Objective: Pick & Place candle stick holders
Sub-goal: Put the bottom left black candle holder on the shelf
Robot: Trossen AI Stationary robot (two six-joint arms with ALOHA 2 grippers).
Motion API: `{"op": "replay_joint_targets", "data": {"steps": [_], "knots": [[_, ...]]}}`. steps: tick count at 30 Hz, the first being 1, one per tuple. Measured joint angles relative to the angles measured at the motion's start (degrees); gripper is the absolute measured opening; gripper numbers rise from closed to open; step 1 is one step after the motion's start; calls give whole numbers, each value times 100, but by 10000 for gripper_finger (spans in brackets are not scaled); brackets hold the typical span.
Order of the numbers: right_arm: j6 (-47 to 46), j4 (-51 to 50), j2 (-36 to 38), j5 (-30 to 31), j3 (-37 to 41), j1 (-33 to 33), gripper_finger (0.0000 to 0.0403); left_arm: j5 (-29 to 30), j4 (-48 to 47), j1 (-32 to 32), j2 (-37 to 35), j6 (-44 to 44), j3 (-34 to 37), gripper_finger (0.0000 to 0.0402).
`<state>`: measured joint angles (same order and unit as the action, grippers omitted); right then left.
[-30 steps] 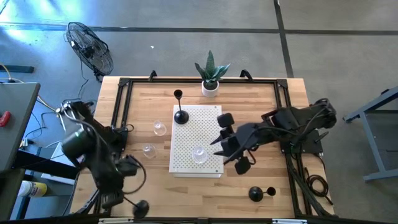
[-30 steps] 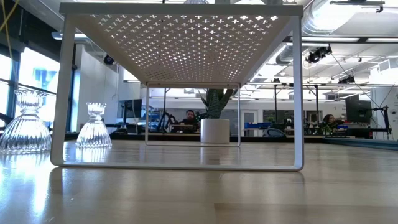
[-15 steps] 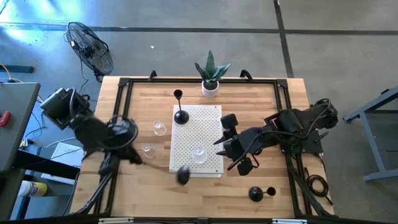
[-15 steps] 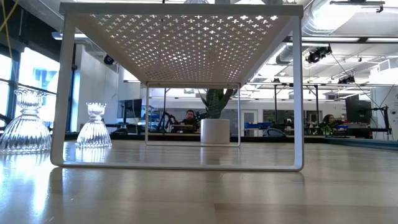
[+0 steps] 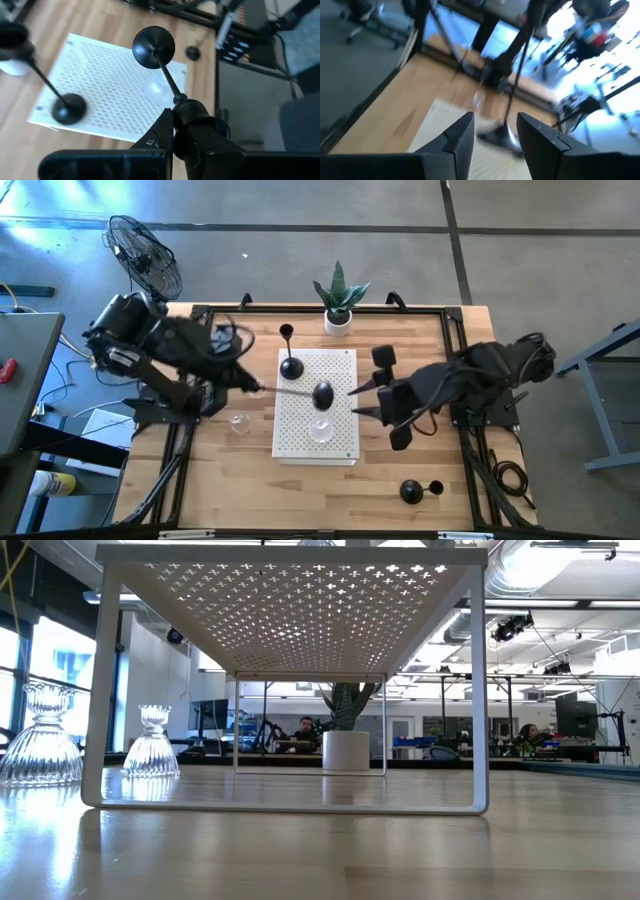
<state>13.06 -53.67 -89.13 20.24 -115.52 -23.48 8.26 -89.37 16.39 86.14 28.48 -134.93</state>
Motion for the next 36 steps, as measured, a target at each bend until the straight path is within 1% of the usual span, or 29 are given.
{"op": "replay_joint_targets", "data": {"steps": [4,7,9,11,16,23,28,36], "knots": [[138,470,69,68,0,223,142,-19,647,-434,115,-477,-4,7],[137,509,71,-61,0,434,142,-253,1301,-622,264,-1069,-7,7],[91,510,26,-261,8,593,142,-394,1536,-715,357,-1380,-7,7],[32,502,1,-382,11,692,142,-497,1643,-838,454,-1628,-4,7],[-22,395,-55,-577,17,863,142,-503,1641,-1133,556,-2034,-2,7],[-196,148,-98,-554,17,1177,142,-1039,1842,-1498,588,-2313,-2,7],[-375,-76,-91,-406,9,1406,142,-1238,1969,-1618,595,-2472,-2,7],[-405,-187,-98,-448,11,1608,142,-1311,1955,-1643,617,-2545,-2,7]]}}
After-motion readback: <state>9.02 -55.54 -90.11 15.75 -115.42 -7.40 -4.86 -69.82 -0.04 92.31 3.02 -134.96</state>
